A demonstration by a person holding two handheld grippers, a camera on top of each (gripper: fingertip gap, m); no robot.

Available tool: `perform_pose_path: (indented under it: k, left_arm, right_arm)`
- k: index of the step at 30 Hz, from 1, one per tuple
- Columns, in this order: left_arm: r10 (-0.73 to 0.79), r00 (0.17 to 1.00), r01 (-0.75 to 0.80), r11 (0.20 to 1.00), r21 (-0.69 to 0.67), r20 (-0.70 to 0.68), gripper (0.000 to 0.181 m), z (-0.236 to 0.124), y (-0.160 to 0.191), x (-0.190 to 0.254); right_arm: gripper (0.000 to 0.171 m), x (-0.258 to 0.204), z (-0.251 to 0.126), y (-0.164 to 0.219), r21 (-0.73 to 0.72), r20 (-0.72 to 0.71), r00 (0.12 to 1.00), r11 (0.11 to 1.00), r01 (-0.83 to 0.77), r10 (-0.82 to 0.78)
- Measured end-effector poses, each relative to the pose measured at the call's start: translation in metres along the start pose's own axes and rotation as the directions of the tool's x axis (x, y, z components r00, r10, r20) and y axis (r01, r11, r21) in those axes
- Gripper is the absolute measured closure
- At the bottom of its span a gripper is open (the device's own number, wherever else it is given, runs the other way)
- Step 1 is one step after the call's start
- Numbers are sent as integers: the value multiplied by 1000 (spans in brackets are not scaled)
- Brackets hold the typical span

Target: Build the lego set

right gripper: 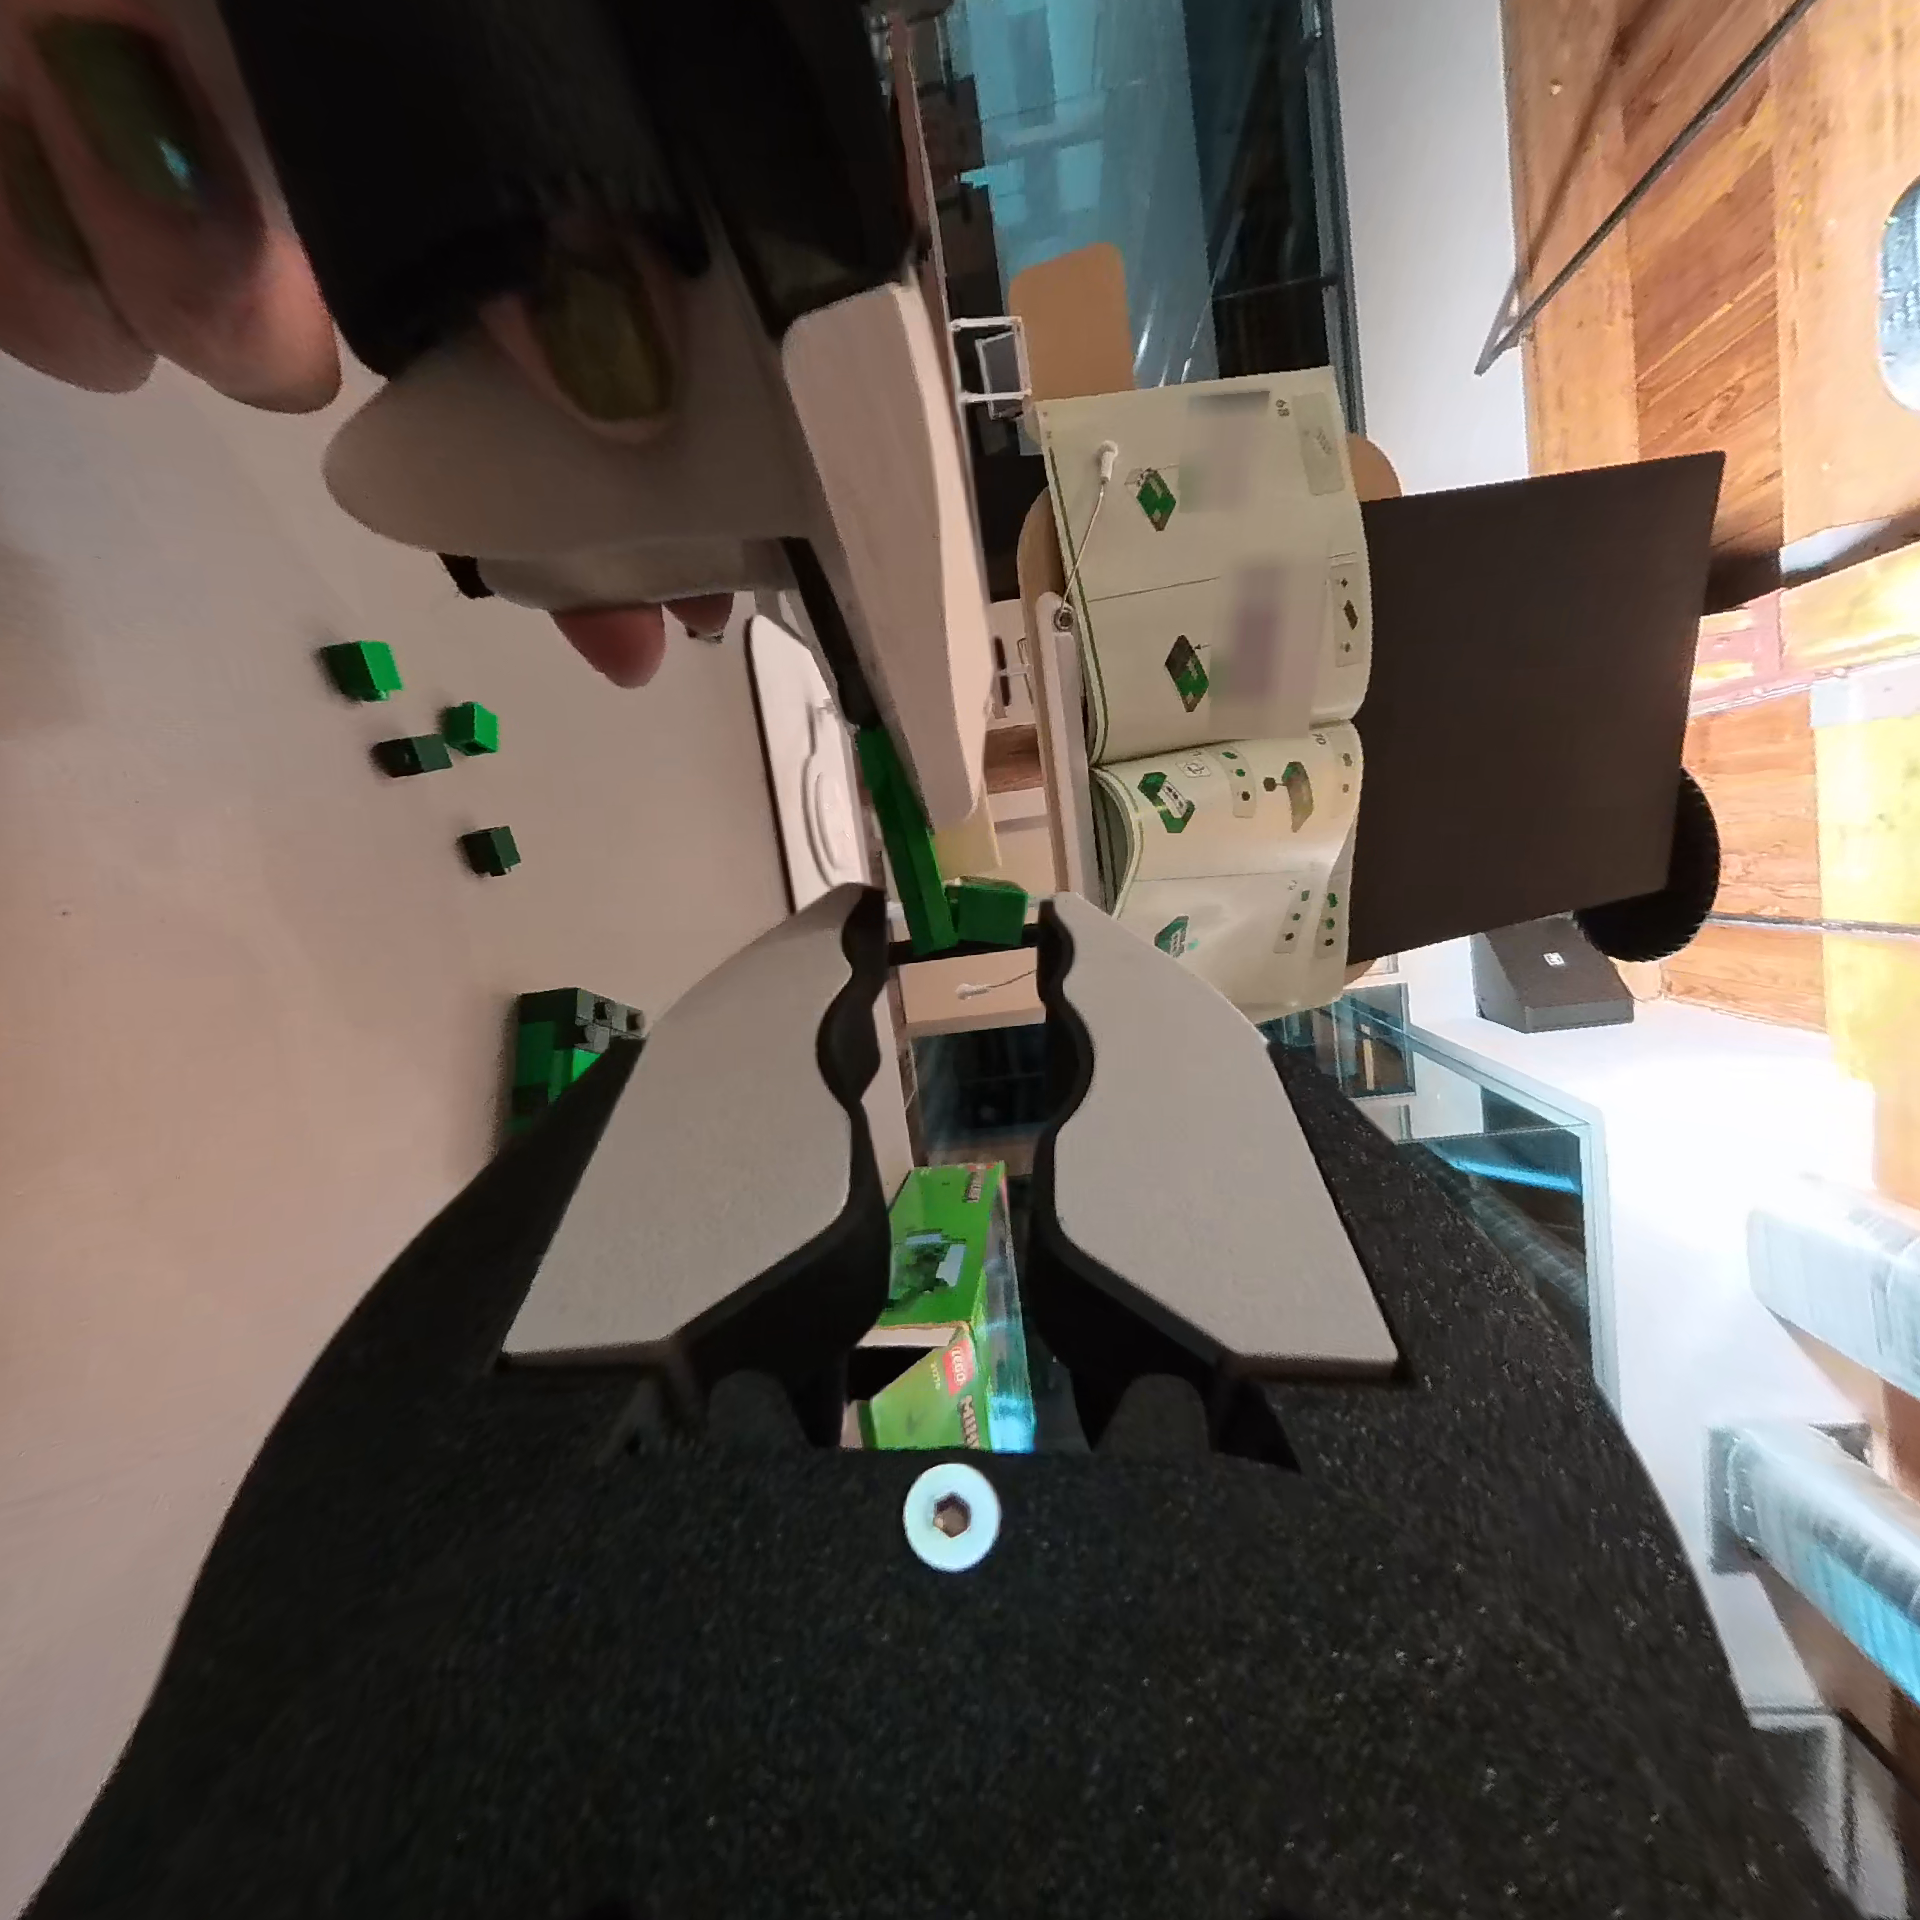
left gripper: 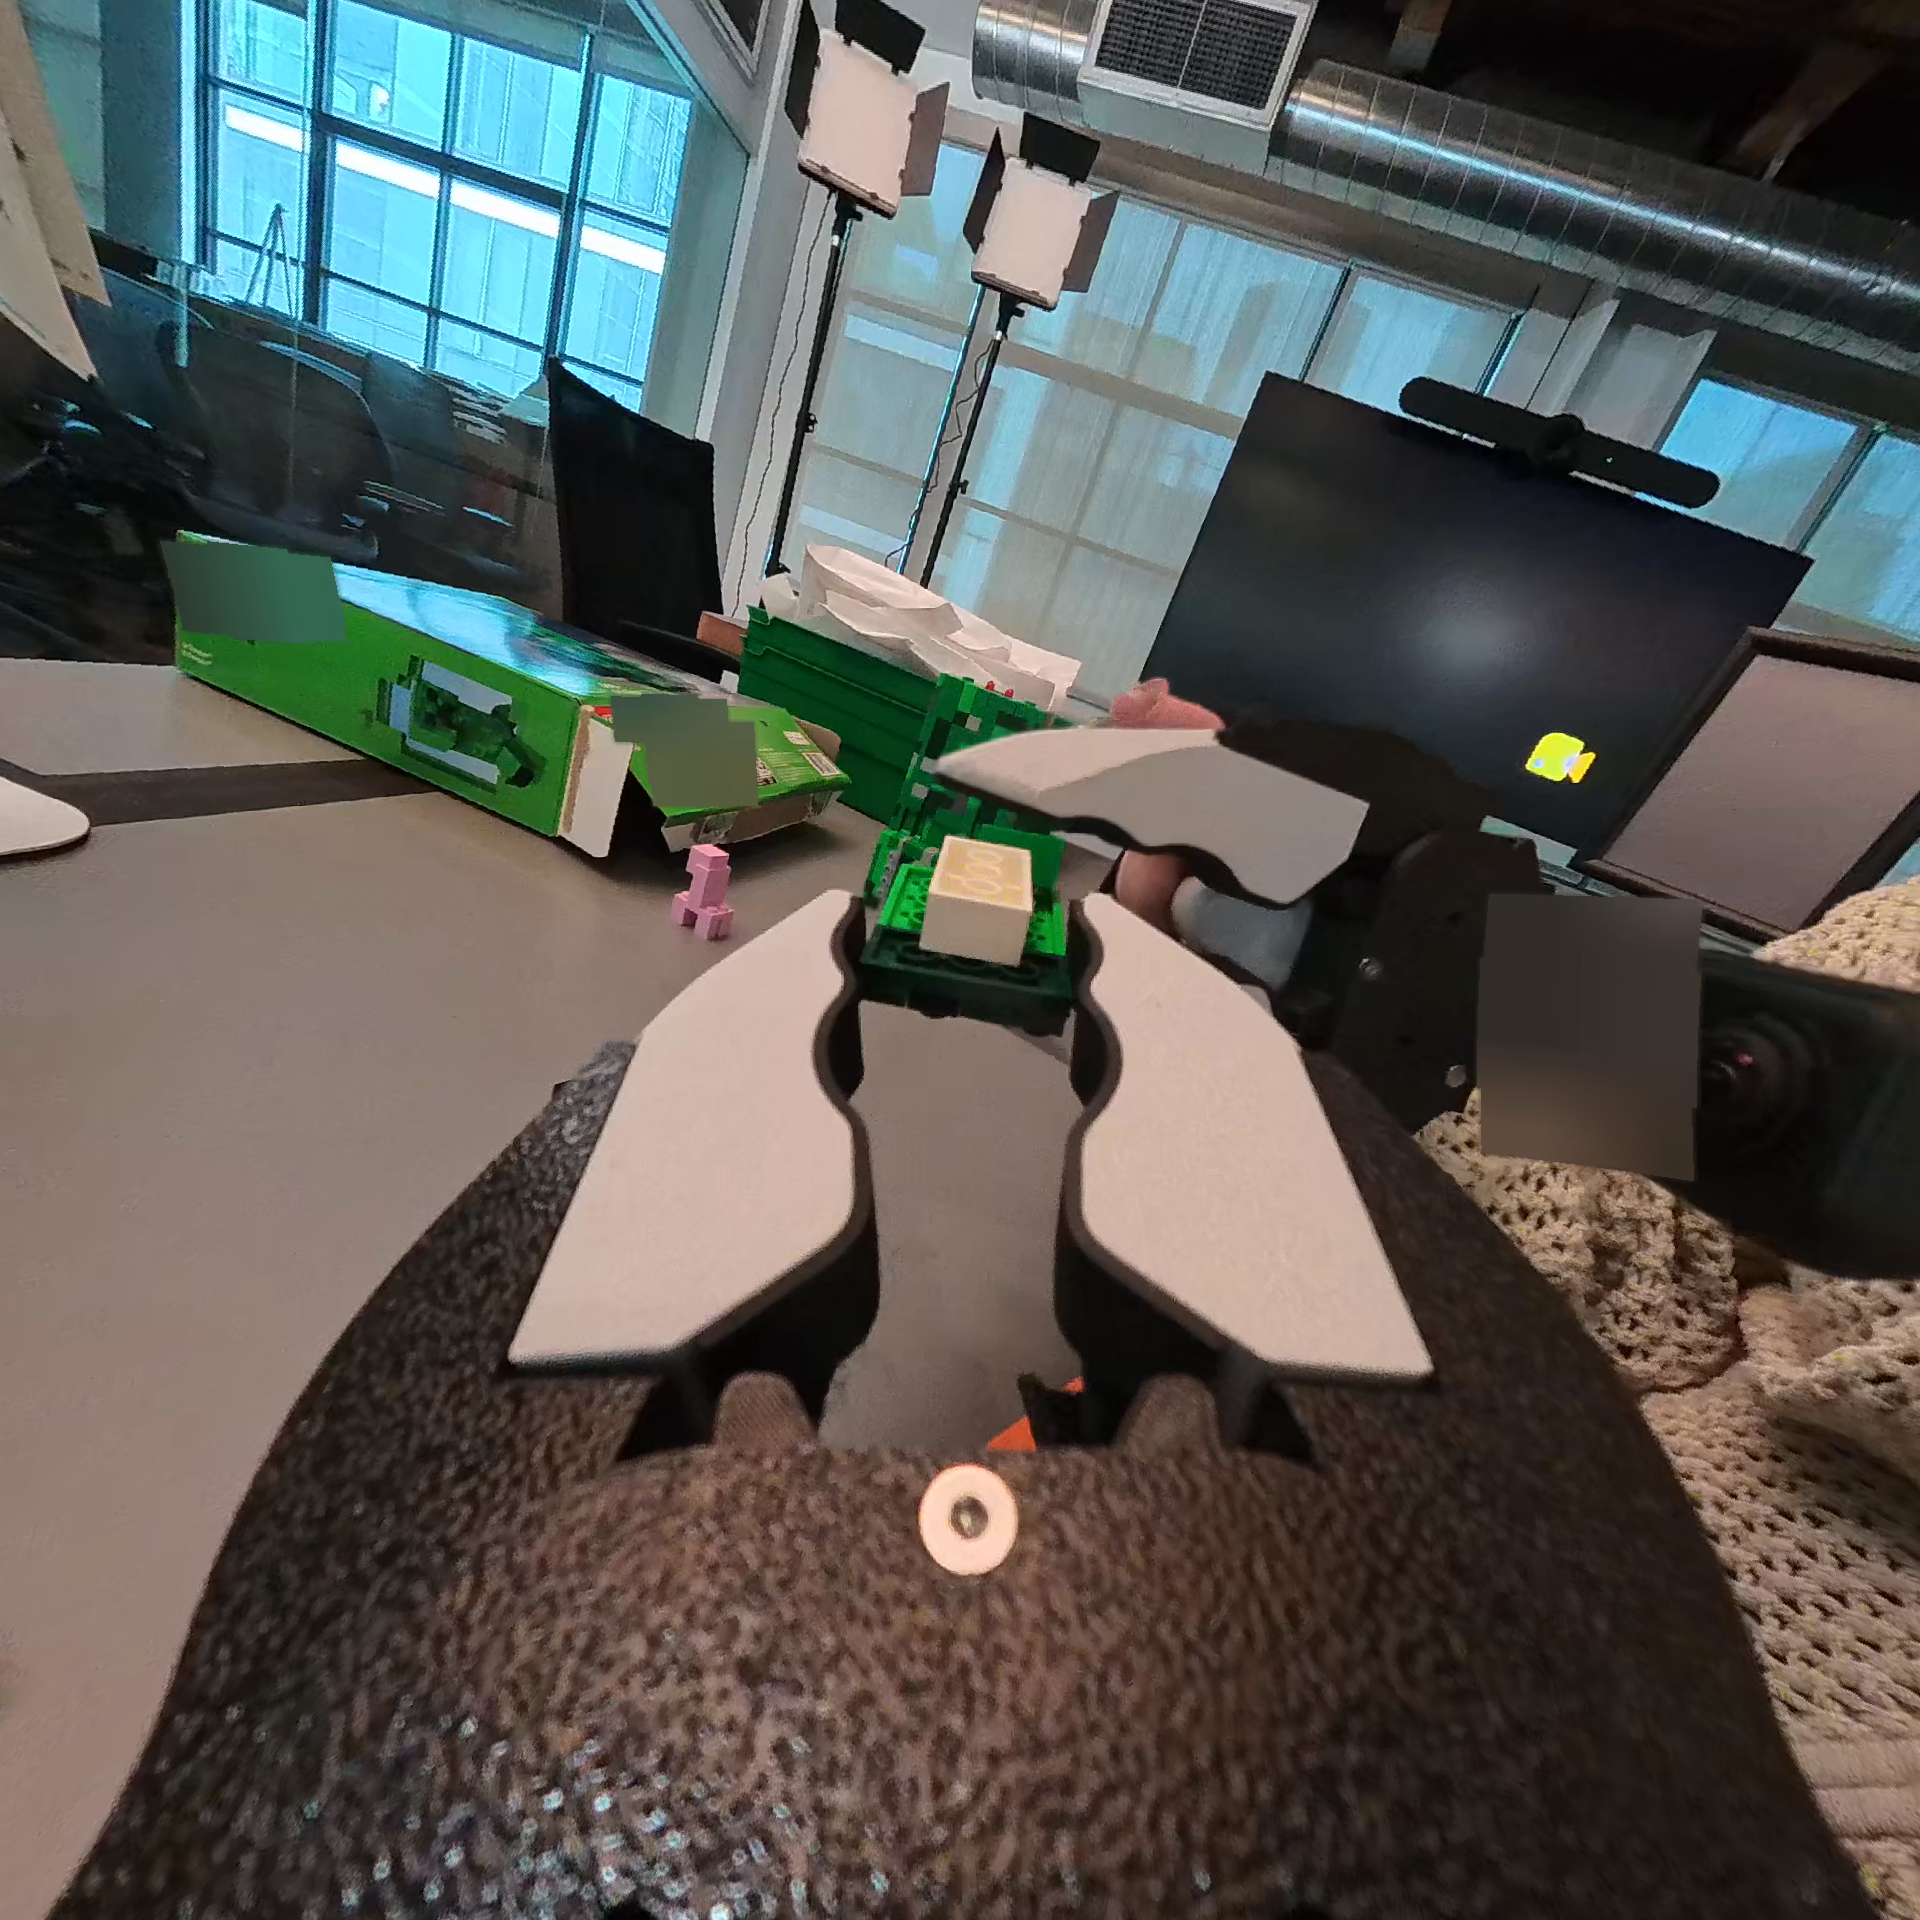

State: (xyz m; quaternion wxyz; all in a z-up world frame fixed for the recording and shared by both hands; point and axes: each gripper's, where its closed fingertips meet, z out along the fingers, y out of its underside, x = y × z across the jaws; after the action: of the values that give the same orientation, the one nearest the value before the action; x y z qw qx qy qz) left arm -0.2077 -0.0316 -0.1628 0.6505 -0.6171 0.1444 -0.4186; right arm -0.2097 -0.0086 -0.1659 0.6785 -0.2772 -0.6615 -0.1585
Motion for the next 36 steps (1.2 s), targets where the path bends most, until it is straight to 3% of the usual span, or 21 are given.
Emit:
perform_pose_path:
  k: [12, 21, 26, 32, 36]
  left_arm:
    - [14, 999, -12, 998, -64, 30, 144, 2, 10, -5]
    - [-13, 999, 16, 993, -119, 33, 144, 5, 22, -7]
    - [-13, 999, 17, 991, -131, 38, 144, 6, 24, -7]
    - [219, 968, -194, 963, -185, 125, 127, 3, 22, -15]
    - [461, 876, -412, 868, -278, 142, 128, 0, 24, -17]
  right_arm:
    - [152, -7, 1, 5, 19, 3, 993, 992, 122, -122]
    - [153, -8, 0, 7, 74, -79, 956, 955, 288, -282]
    - [154, -11, 1, 11, 90, -10, 986, 982, 167, -167]
    - [154, -30, 6, 21, 69, 163, 987, 998, -14, 2]
    - [154, -40, 6, 27, 58, 232, 970, 994, -89, 74]
